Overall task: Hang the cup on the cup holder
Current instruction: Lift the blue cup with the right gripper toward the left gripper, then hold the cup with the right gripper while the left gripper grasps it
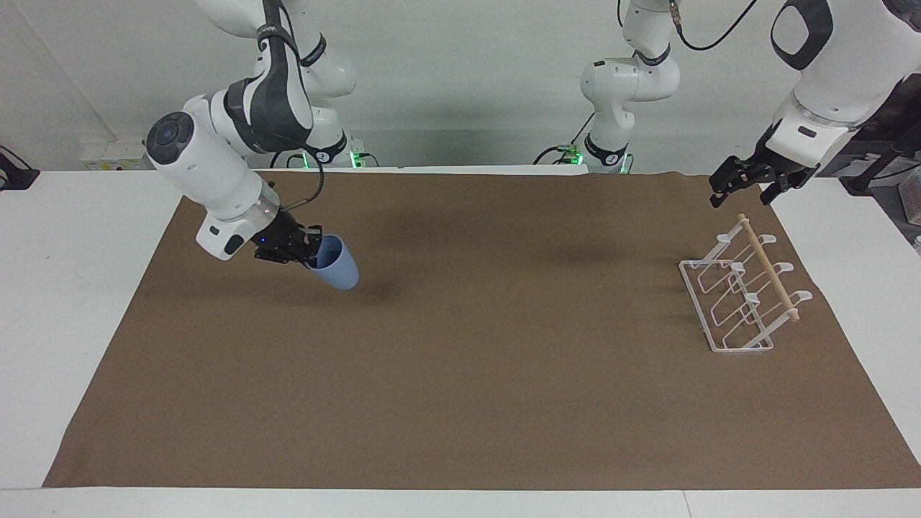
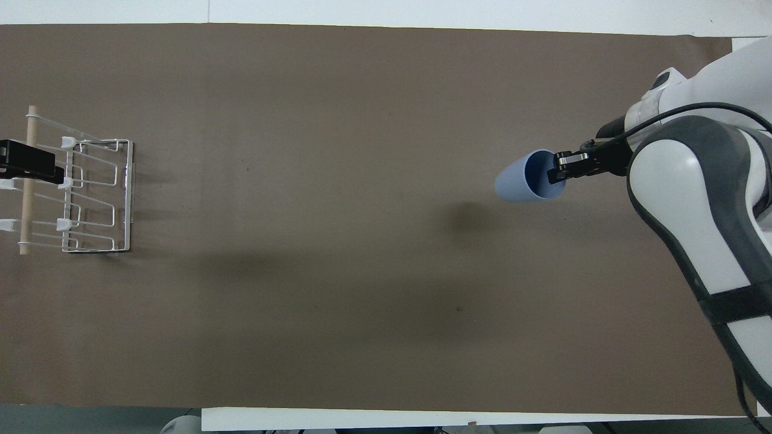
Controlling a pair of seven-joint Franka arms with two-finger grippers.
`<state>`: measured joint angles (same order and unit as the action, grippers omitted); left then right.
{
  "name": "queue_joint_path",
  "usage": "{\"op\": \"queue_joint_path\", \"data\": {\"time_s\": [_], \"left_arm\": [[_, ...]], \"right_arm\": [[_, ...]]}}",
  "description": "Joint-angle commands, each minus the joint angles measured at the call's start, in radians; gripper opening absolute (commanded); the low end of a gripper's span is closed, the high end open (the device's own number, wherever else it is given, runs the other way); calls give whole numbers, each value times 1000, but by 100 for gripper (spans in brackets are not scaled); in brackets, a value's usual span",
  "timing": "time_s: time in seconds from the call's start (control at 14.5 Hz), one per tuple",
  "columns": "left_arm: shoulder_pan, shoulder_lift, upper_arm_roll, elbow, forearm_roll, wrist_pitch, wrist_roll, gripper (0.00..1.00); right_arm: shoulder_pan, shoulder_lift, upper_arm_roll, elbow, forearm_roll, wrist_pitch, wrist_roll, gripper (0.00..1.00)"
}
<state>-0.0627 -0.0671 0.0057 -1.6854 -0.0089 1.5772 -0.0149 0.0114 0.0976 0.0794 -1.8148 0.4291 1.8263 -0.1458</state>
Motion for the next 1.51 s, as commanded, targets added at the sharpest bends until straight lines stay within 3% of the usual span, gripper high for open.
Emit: {"op": "queue_joint_path", "data": {"time_s": [0.0,0.21,0.48,0.69,1.03,1.44], "left_arm": [[-3,-25,4,-27,18,9,4,100],[-8,-29,4,-25,18,-25,-10,100],[-11,-33,-22,1,15,-51,-80,100],[-40,-46,-49,-30,-44,-33,-357,100],[-124,-43,-52,-78,-187,90,-880,100],[-163,-37,-52,-83,-269,199,-1400,100]], "right_arm": [[8,7,28,8,250,-10,-8,0],[76,7,30,6,443,11,95,0],[201,5,30,-17,598,144,149,0],[284,26,30,-31,765,241,157,0],[398,48,30,-31,928,404,184,0],[403,43,30,-52,930,404,186,0]]}}
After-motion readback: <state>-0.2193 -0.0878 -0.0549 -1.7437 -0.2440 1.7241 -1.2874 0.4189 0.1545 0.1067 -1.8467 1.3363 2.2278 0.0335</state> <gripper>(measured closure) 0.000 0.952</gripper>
